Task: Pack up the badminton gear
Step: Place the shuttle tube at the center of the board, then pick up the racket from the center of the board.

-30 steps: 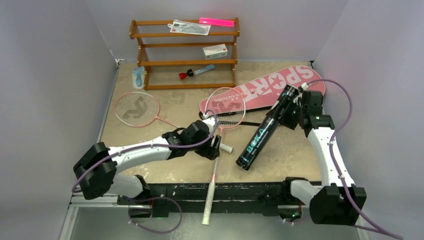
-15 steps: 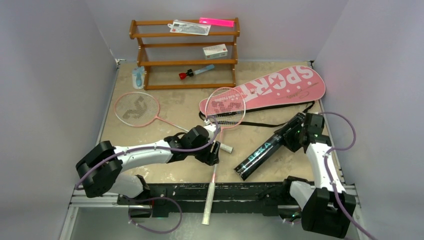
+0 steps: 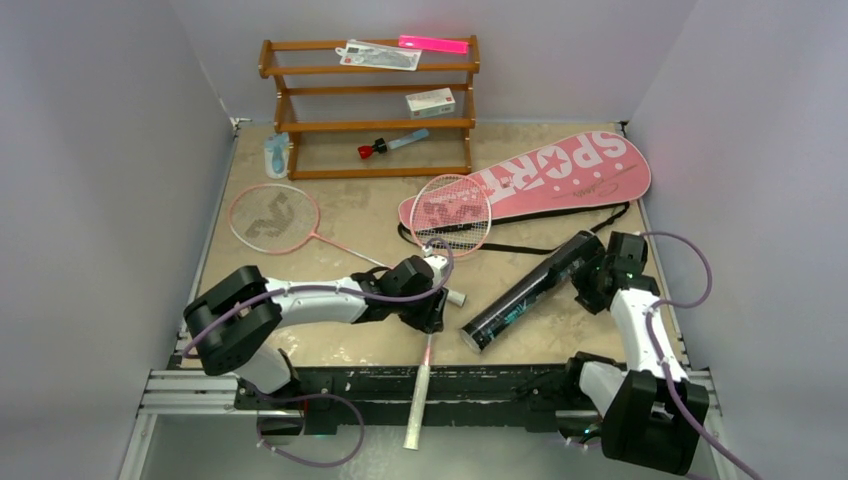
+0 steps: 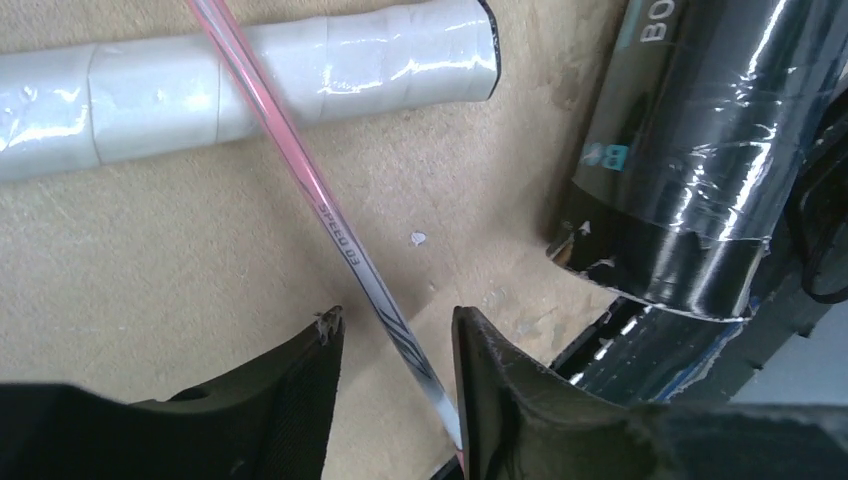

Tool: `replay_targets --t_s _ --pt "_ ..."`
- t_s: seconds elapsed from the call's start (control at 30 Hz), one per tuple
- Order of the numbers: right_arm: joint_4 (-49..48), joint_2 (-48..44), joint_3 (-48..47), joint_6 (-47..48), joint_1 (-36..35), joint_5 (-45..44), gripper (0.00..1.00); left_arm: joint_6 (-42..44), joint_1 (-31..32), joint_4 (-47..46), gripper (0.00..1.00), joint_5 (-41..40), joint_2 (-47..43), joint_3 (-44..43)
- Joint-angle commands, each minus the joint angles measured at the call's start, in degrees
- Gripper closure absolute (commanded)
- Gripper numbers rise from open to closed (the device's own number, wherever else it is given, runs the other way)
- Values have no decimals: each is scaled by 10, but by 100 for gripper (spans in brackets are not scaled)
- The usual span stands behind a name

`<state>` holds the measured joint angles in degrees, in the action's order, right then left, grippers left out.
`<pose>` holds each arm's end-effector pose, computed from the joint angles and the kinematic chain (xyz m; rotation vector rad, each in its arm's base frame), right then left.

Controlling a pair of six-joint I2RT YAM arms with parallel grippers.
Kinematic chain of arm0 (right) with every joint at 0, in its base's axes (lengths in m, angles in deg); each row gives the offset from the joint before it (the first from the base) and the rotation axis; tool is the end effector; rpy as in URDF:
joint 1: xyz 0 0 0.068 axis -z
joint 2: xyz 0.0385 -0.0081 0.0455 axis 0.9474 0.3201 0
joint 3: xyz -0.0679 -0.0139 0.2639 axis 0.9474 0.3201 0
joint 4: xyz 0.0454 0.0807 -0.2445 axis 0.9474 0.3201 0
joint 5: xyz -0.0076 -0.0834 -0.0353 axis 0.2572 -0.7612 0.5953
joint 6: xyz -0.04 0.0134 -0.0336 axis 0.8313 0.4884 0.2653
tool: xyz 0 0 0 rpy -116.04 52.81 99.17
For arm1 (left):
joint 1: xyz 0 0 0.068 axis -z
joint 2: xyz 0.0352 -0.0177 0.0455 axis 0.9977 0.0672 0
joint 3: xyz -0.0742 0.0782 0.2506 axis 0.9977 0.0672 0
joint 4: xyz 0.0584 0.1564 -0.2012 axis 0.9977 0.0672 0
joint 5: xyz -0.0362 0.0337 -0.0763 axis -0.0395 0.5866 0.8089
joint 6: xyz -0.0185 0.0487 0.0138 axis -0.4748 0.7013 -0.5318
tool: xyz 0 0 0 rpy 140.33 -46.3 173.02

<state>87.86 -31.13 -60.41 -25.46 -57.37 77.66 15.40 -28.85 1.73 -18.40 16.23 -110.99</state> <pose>0.1883 -0.0423 0.1962 1.1287 2.1934 0.3716 0.1545 -0.2483 0.1575 0.6050 2.5676 -0.7752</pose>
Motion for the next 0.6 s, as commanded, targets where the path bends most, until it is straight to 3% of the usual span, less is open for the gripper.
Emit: replay_targets --t_s 0.0,0.13,0.33,0.57 --pt "32 -43 -40 29 3 0 1 -13 3 -16 66 -12 17 -26" --pt "39 -92 -78 108 2 67 2 8 3 14 100 -42 -8 -40" --pt "24 -122 -110 144 -4 313 18 42 3 76 100 -83 -131 -64" --pt "-51 -155 -109 88 -61 409 30 48 3 103 100 -112 -178 -94"
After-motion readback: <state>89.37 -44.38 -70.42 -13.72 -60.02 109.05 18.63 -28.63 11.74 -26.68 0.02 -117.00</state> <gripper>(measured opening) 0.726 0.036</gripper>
